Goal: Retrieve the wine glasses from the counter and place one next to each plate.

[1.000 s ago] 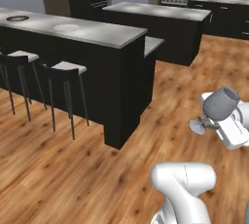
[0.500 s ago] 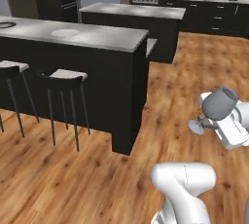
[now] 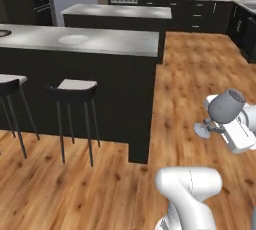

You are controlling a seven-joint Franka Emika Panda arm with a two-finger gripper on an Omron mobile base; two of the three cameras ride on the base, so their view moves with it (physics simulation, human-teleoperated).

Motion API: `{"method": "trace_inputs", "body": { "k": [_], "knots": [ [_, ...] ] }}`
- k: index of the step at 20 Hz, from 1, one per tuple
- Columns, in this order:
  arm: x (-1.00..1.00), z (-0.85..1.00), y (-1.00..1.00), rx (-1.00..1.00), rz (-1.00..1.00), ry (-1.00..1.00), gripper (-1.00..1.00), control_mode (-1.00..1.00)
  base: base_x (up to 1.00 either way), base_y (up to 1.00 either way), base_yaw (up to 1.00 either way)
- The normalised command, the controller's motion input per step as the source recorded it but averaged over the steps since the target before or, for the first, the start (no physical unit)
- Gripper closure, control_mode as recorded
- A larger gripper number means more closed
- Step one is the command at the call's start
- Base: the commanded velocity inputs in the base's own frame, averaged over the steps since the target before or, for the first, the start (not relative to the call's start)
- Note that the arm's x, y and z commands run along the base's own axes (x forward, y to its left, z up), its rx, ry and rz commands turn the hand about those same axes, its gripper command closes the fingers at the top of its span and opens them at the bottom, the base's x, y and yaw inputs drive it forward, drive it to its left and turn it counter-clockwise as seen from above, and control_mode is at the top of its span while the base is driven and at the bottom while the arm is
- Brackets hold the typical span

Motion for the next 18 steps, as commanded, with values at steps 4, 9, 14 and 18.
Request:
{"method": "trace_inputs", "body": {
  "k": [4, 9, 14, 18],
  "knots": [
    [0.0, 0.0, 0.0, 0.0, 0.0, 0.0, 1.0, 1.0, 0.33, 1.0, -0.36],
    [0.0, 0.0, 0.0, 0.0, 0.0, 0.0, 1.0, 1.0, 0.17, 1.0, -0.32],
    [0.0, 0.0, 0.0, 0.0, 0.0, 0.0, 1.0, 1.0, 0.01, 1.0, -0.26],
    [0.0, 0.0, 0.0, 0.0, 0.0, 0.0, 1.0, 1.0, 0.48, 0.98, -0.22]
  ]
}}
